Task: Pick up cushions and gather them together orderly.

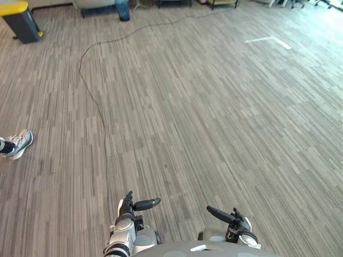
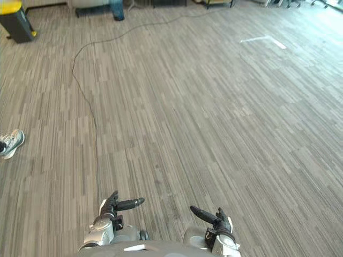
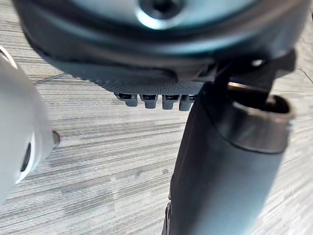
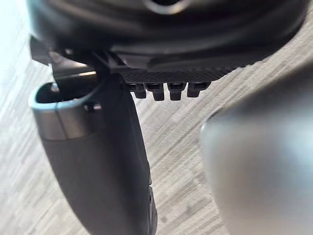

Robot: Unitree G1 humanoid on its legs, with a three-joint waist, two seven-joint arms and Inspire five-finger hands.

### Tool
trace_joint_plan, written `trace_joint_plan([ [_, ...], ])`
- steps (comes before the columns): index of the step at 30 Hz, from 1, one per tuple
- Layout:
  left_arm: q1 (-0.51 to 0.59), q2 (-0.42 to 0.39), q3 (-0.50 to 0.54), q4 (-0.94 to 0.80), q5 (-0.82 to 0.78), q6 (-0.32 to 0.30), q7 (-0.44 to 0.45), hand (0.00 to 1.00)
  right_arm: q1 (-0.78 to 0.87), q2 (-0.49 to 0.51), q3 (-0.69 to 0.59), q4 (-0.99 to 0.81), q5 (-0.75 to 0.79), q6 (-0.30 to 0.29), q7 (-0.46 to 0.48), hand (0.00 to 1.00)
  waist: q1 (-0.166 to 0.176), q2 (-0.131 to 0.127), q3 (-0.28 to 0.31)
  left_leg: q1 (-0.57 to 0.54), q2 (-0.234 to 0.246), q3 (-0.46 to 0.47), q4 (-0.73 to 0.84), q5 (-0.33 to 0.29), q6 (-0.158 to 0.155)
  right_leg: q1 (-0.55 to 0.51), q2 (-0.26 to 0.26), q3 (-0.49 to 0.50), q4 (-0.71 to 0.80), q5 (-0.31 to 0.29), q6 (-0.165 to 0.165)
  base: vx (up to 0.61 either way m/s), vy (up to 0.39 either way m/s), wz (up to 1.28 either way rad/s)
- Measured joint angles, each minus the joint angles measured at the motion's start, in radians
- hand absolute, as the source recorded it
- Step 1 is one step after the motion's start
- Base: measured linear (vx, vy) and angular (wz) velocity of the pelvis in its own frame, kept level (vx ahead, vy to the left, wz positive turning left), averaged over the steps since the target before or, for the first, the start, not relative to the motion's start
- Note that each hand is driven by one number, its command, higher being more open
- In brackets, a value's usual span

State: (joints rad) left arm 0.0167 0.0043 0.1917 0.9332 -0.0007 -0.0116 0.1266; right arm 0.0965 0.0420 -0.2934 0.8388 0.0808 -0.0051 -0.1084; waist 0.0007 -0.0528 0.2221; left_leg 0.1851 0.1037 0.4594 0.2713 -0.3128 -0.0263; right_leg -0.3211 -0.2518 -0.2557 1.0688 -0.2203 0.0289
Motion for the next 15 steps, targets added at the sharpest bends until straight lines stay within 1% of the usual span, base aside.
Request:
trace_joint_plan([
  [1, 0.000, 0.003, -0.008, 0.010, 0.000, 0.000, 0.001, 1.00, -0.005, 0.000, 0.000, -0.001, 0.000, -0.008, 0.000, 1.00, -0.008, 0.003, 0.000, 0.027, 0.010, 0.009, -0.012, -0.010, -0.015, -0.031, 0.004, -0.047, -0.058, -0.002, -0.001, 0.54, -0.024, -0.35],
  [3, -0.006, 0.000, -0.021, 0.030, 0.001, 0.001, -0.002, 1.00, -0.017, -0.012, -0.001, 0.012, 0.001, -0.017, 0.000, 1.00, -0.014, 0.006, 0.003, 0.108, 0.013, 0.039, -0.083, -0.016, -0.041, -0.077, 0.025, -0.179, -0.325, 0.003, -0.010, 0.57, -0.077, -0.26],
  [4, -0.007, -0.001, -0.022, 0.036, 0.001, 0.000, -0.003, 1.00, -0.025, -0.015, -0.005, 0.019, 0.001, -0.016, 0.000, 1.00, -0.018, 0.007, 0.004, 0.129, 0.013, 0.046, -0.102, -0.016, -0.052, -0.087, 0.046, -0.193, -0.418, 0.017, -0.010, 0.47, -0.112, -0.03],
  [5, -0.013, 0.000, -0.029, 0.064, 0.005, 0.000, -0.006, 1.00, -0.042, -0.019, -0.021, 0.036, 0.003, -0.013, 0.001, 1.00, -0.038, 0.017, 0.009, 0.183, 0.019, 0.038, -0.136, -0.018, -0.059, -0.072, 0.106, -0.165, -0.565, 0.170, -0.086, 0.66, -0.183, 0.05],
  [6, -0.023, -0.005, -0.029, 0.086, 0.008, 0.001, -0.006, 1.00, -0.060, -0.029, -0.021, 0.048, 0.000, -0.013, 0.001, 1.00, -0.038, 0.046, 0.019, 0.202, 0.045, 0.022, -0.135, -0.011, -0.064, -0.049, 0.138, -0.180, -0.561, 0.156, -0.170, 0.54, -0.150, 0.05],
  [7, -0.030, -0.009, -0.031, 0.089, 0.011, 0.001, -0.011, 1.00, -0.070, -0.037, -0.020, 0.051, -0.003, -0.014, 0.000, 1.00, -0.036, 0.061, 0.024, 0.198, 0.061, 0.010, -0.120, 0.010, -0.078, -0.047, 0.147, -0.178, -0.545, 0.133, -0.182, 0.80, -0.271, 0.00],
  [8, -0.037, -0.027, -0.024, 0.088, 0.014, 0.001, -0.018, 1.00, -0.073, -0.042, -0.033, 0.053, -0.001, -0.015, 0.000, 1.00, -0.037, 0.075, 0.030, 0.196, 0.077, -0.027, -0.065, 0.063, -0.098, -0.032, 0.146, -0.180, -0.502, 0.067, -0.192, 0.50, -0.214, 0.09],
  [9, -0.036, -0.042, -0.018, 0.088, 0.016, 0.001, -0.018, 1.00, -0.075, -0.038, -0.053, 0.048, 0.002, -0.004, -0.001, 1.00, -0.042, 0.088, 0.035, 0.178, 0.113, -0.072, 0.046, 0.106, -0.096, 0.014, 0.156, -0.189, -0.500, 0.024, -0.182, 0.83, -0.365, 0.25],
  [10, -0.034, -0.048, -0.018, 0.079, 0.021, 0.001, -0.018, 1.00, -0.072, -0.035, -0.053, 0.047, 0.000, -0.002, -0.002, 1.00, -0.048, 0.098, 0.039, 0.131, 0.152, -0.124, 0.192, 0.149, -0.094, 0.069, 0.171, -0.201, -0.521, 0.001, -0.178, 0.45, -0.205, 0.25],
  [11, -0.031, -0.051, -0.015, 0.067, 0.025, 0.000, -0.021, 1.00, -0.068, -0.038, -0.045, 0.046, -0.001, -0.001, -0.001, 1.00, -0.048, 0.105, 0.041, 0.083, 0.181, -0.169, 0.321, 0.201, -0.093, 0.108, 0.188, -0.203, -0.544, -0.012, -0.172, 0.43, -0.201, 0.14],
  [12, -0.027, -0.057, -0.012, 0.051, 0.033, 0.000, -0.027, 1.00, -0.064, -0.044, -0.032, 0.044, 0.000, 0.000, 0.001, 1.00, -0.042, 0.113, 0.040, 0.012, 0.213, -0.214, 0.496, 0.233, -0.099, 0.150, 0.211, -0.201, -0.573, -0.021, -0.166, 0.37, -0.160, -0.25],
  [13, -0.021, -0.063, -0.008, 0.008, 0.034, -0.001, -0.028, 1.00, -0.064, -0.043, -0.015, 0.040, 0.001, -0.002, -0.001, 1.00, -0.030, 0.117, 0.046, -0.145, 0.256, -0.256, 0.803, 0.223, -0.105, 0.252, 0.255, -0.180, -0.641, -0.034, -0.158, 0.55, -0.210, -0.37],
  [14, -0.020, -0.061, -0.009, -0.011, 0.033, -0.001, -0.028, 1.00, -0.062, -0.040, -0.001, 0.041, 0.001, -0.001, -0.004, 1.00, -0.027, 0.106, 0.052, -0.204, 0.255, -0.256, 0.861, 0.212, -0.110, 0.304, 0.262, -0.169, -0.680, -0.037, -0.152, 0.60, -0.200, -0.41],
  [15, -0.019, -0.061, -0.010, -0.028, 0.032, -0.002, -0.028, 1.00, -0.059, -0.037, 0.009, 0.041, 0.002, 0.001, -0.004, 1.00, -0.025, 0.089, 0.056, -0.262, 0.247, -0.243, 0.862, 0.190, -0.104, 0.354, 0.267, -0.158, -0.721, -0.039, -0.144, 0.40, -0.109, -0.25],
])
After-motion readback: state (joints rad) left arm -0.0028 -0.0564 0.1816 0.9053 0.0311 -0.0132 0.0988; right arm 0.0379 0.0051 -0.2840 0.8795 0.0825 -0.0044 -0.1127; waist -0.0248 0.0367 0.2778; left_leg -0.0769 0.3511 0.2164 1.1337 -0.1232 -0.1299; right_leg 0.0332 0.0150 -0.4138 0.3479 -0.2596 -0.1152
